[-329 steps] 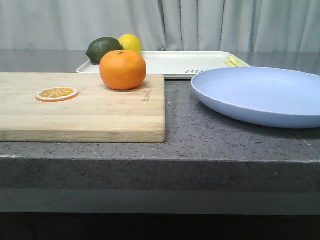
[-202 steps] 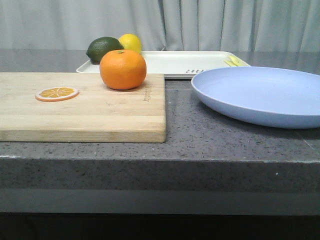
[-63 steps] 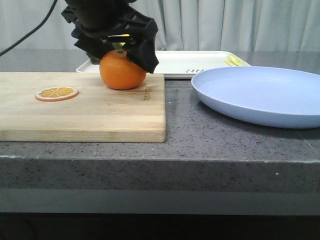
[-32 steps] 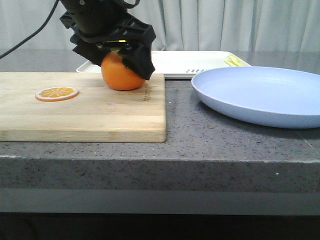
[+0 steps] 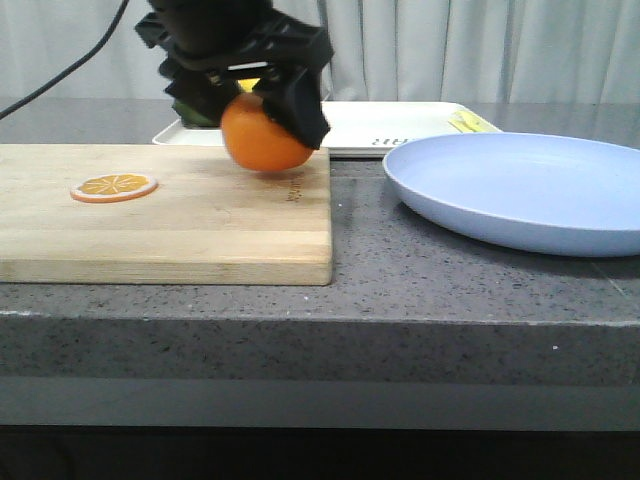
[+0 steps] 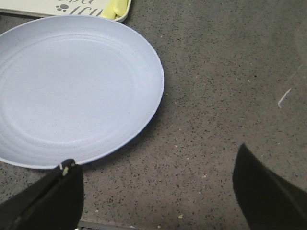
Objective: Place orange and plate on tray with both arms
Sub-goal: 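Lift the orange with the left gripper and set it on the blue plate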
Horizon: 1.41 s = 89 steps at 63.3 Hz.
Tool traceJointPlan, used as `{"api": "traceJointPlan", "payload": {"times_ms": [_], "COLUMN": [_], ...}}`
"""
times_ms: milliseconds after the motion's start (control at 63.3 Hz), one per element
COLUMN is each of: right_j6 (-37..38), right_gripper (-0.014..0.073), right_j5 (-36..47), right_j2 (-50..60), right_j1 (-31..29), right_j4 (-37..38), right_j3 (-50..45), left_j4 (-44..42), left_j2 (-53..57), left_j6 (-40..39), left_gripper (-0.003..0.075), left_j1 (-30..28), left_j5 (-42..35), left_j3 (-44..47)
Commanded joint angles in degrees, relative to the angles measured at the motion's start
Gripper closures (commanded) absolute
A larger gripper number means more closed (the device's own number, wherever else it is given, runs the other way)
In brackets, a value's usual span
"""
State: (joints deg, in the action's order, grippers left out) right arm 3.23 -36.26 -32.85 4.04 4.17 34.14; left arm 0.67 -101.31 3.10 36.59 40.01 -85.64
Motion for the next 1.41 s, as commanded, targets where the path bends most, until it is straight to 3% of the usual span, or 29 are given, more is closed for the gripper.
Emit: {"api": "traceJointPlan", "payload": {"times_ms": [0,490,932,1011,1169,1390], "right_j6": [-0.43,-0.43,-0.43,-0.43,-0.43,-0.43], "right_gripper": [-0.0043,-0.0043,-0.0043,-0.0043,-0.0043,-0.0043], "right_j5": [3.62,3.62,3.62,3.62,3.62,3.62], "right_j2": [-0.58,-0.58,-0.58,-0.58,-0.58,-0.58], "right_j1": [0.12,0.12,0.12,0.12,0.12,0.12], "right_j4": [0.78,0.78,0.78,0.78,0.78,0.78], "right_j3": [1.99,1.99,1.99,1.99,1.99,1.99], "left_j4": [1.05,1.05,1.05,1.05,1.05,3.56], "left_j2": [2.91,-11.10,-18.04,-18.04,-18.04,-18.04], "left_j6": [-0.15,-0.15,-0.15,-0.15,-0.15,-0.15], "left_gripper": [0.0299,0.0299,0.0297,0.0269,0.0141,0.0130], "left_j1": [3.11,14.10,15.71,15.71,15.71,15.71], "left_j5": [-4.05,-3.94,-3.26,-3.26,-3.26,-3.68], "left_j3": [-4.24,-21.95,-28.80,-28.80,-28.80,-28.80]}}
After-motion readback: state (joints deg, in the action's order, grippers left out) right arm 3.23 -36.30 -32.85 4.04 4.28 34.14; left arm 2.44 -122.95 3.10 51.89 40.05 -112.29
